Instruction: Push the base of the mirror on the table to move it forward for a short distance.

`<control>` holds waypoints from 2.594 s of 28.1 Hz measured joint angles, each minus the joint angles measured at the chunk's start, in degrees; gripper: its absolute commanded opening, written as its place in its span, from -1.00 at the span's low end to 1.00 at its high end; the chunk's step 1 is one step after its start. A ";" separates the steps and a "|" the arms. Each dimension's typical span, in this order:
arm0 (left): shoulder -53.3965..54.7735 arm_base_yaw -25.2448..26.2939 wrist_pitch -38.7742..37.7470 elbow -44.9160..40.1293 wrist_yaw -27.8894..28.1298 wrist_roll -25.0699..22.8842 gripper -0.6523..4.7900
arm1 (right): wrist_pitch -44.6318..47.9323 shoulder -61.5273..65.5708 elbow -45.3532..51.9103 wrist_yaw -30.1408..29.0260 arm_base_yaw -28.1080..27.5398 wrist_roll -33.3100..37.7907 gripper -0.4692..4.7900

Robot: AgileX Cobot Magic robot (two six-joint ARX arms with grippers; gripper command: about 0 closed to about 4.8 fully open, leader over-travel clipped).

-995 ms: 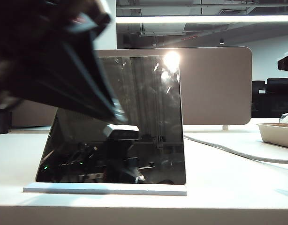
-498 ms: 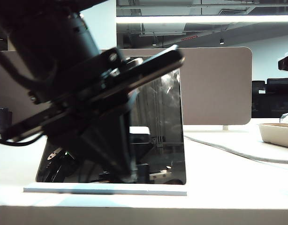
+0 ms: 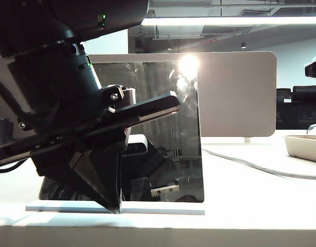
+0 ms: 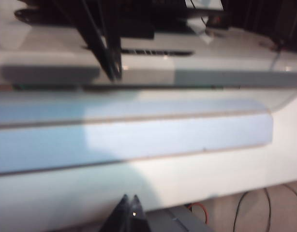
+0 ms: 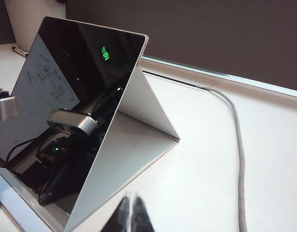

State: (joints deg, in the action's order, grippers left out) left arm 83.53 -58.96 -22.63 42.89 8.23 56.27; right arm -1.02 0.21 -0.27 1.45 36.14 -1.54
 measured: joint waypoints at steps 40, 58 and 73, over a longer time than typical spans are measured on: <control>6.03 8.63 11.13 0.61 -2.27 2.51 -0.76 | 0.00 0.00 0.00 0.00 0.00 0.00 -0.74; 11.91 12.72 13.77 6.14 -5.84 -1.64 -0.76 | 0.00 0.00 0.00 0.00 -0.02 0.00 -0.74; 19.23 17.29 13.68 14.88 -10.45 -4.17 -0.76 | 0.00 0.00 0.00 0.00 -0.02 0.00 -0.74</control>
State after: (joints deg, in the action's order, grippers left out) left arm 102.76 -41.67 -8.95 57.78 -2.22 52.10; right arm -1.02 0.21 -0.27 1.45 36.12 -1.54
